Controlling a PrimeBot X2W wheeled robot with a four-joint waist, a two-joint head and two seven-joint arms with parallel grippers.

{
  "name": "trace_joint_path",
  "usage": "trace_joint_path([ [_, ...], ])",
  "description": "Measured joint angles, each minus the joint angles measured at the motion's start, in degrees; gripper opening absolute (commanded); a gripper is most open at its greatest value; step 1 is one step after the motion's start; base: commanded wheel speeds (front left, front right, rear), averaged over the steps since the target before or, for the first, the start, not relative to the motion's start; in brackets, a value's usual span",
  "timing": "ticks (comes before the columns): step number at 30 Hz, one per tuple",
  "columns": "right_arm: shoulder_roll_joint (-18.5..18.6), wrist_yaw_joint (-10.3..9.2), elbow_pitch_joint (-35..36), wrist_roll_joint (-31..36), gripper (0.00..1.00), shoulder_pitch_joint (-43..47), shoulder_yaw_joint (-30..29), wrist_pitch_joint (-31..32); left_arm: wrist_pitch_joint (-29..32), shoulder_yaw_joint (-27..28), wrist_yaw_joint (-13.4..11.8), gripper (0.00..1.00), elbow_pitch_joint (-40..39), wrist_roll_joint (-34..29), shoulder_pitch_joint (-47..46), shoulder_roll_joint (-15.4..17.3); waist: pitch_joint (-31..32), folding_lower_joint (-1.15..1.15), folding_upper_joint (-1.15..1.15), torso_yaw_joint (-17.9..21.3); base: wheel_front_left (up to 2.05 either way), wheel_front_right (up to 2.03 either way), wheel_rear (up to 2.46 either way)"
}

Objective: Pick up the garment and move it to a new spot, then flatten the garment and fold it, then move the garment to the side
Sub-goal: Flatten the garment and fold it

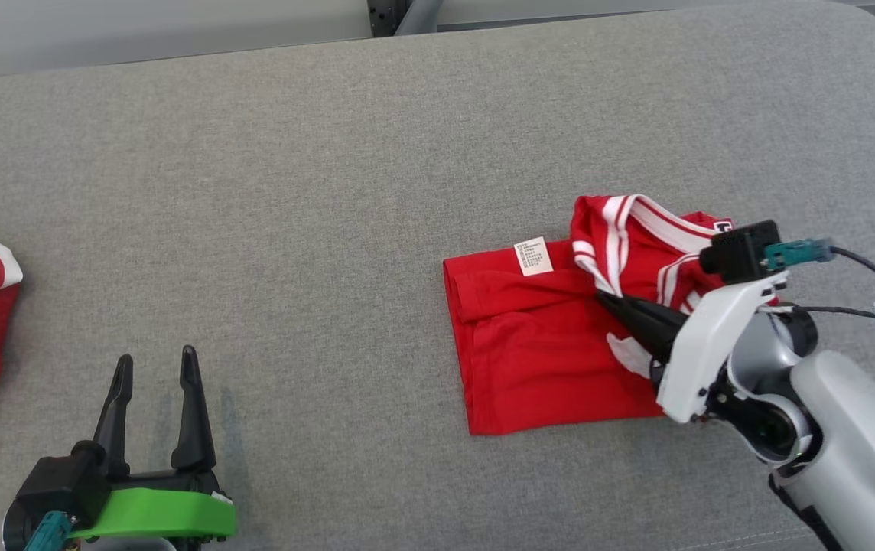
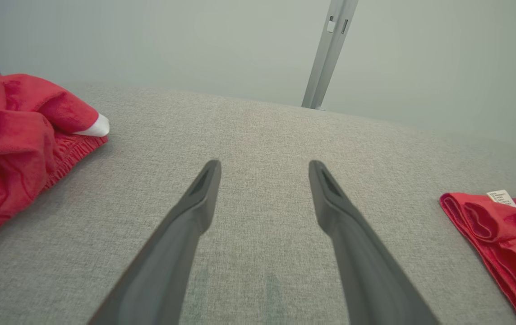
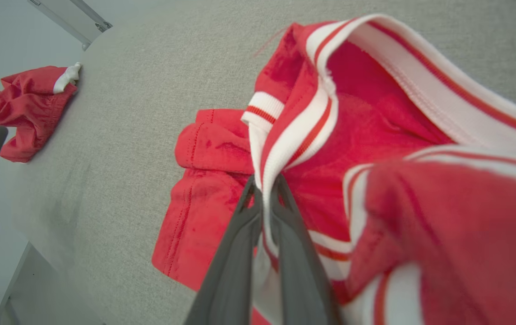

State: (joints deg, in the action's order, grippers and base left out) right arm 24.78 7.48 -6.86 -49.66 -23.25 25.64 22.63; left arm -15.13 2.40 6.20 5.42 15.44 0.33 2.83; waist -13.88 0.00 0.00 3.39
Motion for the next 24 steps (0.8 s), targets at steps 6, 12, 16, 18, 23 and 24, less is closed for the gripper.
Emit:
trace_joint_path([
  [6,-5.7,0.0,-2.89,3.15,0.0,-0.96,3.18,-0.66,0.0,-0.4,0.02,1.0,0.58,0.09,0.0,0.0,0.15,0.0,0.0,-0.81,0.0,0.0,0.0],
  [12,-8.55,0.0,-5.67,5.36,0.0,-1.82,4.23,-2.03,0.0,-0.65,0.01,1.0,0.99,0.43,0.05,0.01,0.27,0.0,0.0,-1.94,0.0,0.0,0.0],
  [16,-9.32,0.0,-6.44,5.94,0.0,-1.82,5.06,-2.33,0.0,-0.74,-0.14,1.0,0.97,0.67,0.17,0.01,0.34,0.0,0.0,-2.57,0.0,0.0,0.0],
  [18,-9.42,0.0,-6.68,5.94,0.0,-1.82,5.5,-2.38,0.0,-0.69,-0.14,1.0,0.97,0.67,0.2,0.01,0.39,0.0,0.0,-2.76,0.0,0.0,0.0],
  [23,-9.42,0.0,-6.94,6.65,1.0,-1.63,6.11,-3.15,0.0,-0.25,-0.14,1.0,0.94,0.67,0.43,0.01,0.58,0.0,0.0,-2.67,0.0,0.0,0.0],
  [24,-9.37,0.0,-6.6,6.95,1.0,-1.48,6.06,-3.77,0.0,-0.14,-0.14,1.0,0.97,0.67,0.51,0.01,0.67,0.0,0.0,-2.63,0.0,0.0,0.0],
])
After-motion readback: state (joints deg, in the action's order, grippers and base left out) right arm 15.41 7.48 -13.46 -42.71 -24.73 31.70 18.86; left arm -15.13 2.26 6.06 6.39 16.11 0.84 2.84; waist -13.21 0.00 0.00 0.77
